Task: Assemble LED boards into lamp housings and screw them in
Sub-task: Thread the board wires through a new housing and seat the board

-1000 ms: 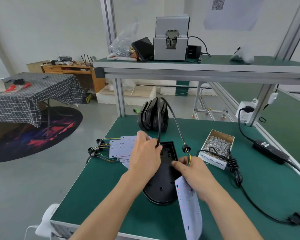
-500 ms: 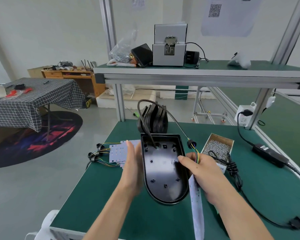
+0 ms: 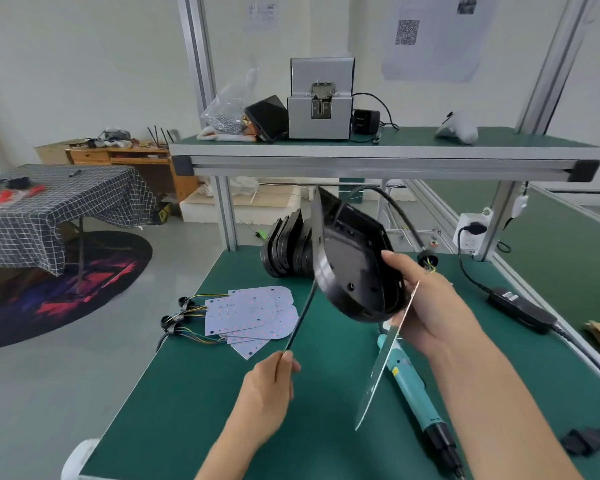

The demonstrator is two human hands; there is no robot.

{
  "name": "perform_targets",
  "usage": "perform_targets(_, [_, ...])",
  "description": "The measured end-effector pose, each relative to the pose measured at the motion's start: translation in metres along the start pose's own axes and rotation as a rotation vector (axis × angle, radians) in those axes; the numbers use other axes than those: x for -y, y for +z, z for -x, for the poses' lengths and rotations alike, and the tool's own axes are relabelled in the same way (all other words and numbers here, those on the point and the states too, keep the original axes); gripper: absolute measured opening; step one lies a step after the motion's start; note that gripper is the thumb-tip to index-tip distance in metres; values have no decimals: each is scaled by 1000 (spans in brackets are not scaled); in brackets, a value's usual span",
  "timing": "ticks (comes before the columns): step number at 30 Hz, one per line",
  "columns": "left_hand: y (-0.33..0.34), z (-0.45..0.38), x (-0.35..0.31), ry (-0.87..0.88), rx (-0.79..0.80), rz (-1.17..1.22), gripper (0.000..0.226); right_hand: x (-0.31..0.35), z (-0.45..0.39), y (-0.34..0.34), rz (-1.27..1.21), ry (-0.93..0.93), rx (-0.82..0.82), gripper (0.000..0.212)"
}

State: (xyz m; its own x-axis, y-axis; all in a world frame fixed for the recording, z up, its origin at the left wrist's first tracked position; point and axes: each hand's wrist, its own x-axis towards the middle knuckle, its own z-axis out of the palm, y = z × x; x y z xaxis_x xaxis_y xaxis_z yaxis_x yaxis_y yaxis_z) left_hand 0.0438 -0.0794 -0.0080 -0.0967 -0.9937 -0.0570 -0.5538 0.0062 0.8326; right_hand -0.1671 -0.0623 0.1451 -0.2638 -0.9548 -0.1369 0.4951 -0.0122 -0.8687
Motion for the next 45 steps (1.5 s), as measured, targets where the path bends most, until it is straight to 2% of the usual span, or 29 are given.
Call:
perform_targets(5, [-28,4,11,-84,1,-563,39,35,-17,-5,-177,-69,-69,14])
perform_targets(7, [-39,6,15,-108,-9,-721,38,45,-22,-11,-164,-102,-67,9])
perform_targets(9, [-47,7,18,-122,12,-865,33,50,-28,-17,-96,-106,-72,16])
perform_targets(10, [-49,6,19,-117,33,-906,44,50,-29,-19,-41,-117,-87,21])
perform_targets(12, [-56,7,11,-3,21,-771,85,46,-29,-21,91,-157,-118,22])
perform_targets(13, [-61,7,-1,98,2,-549,95,43,-27,-21,145,-173,-117,20])
perform_targets(15, [-71,1,-33,280,-65,-27,86,34,-21,-18,206,-180,-90,18])
perform_targets(16, [-73,-4,-49,341,-122,123,76,29,-18,-16,216,-175,-75,16])
perform_targets(19, [-76,-24,-94,512,-268,106,65,16,-9,-8,203,-165,-28,13])
perform_targets(21, [-73,-41,-117,585,-167,215,59,8,-8,-7,204,-155,9,17])
perform_targets(23, [-65,-53,-128,567,-45,368,50,2,-9,-8,213,-141,25,19])
perform_targets(27, [-41,-58,-124,479,81,613,45,-7,-13,-15,252,-106,23,30])
perform_targets(31, [-30,-68,-121,363,145,718,68,-20,-13,-20,313,-109,79,48])
perform_targets(34, [-28,-72,-120,300,141,756,73,-28,-14,-23,283,-110,74,45])
perform_targets(35, [-26,-72,-117,295,144,775,69,-29,-14,-22,277,-115,65,42])
perform_targets(38, [-20,-73,-106,246,212,830,27,-37,-15,-20,302,-128,18,32])
perform_targets(39, [-19,-71,-103,196,265,876,20,-41,-15,-20,298,-128,8,27])
perform_targets(40, [-19,-69,-101,144,322,927,27,-44,-15,-21,279,-125,2,23])
perform_targets(43, [-22,-67,-87,40,460,1062,82,-53,-16,-24,215,-89,-24,20])
perform_targets(45, [-24,-65,-78,29,508,1051,92,-59,-17,-26,251,-80,-36,18])
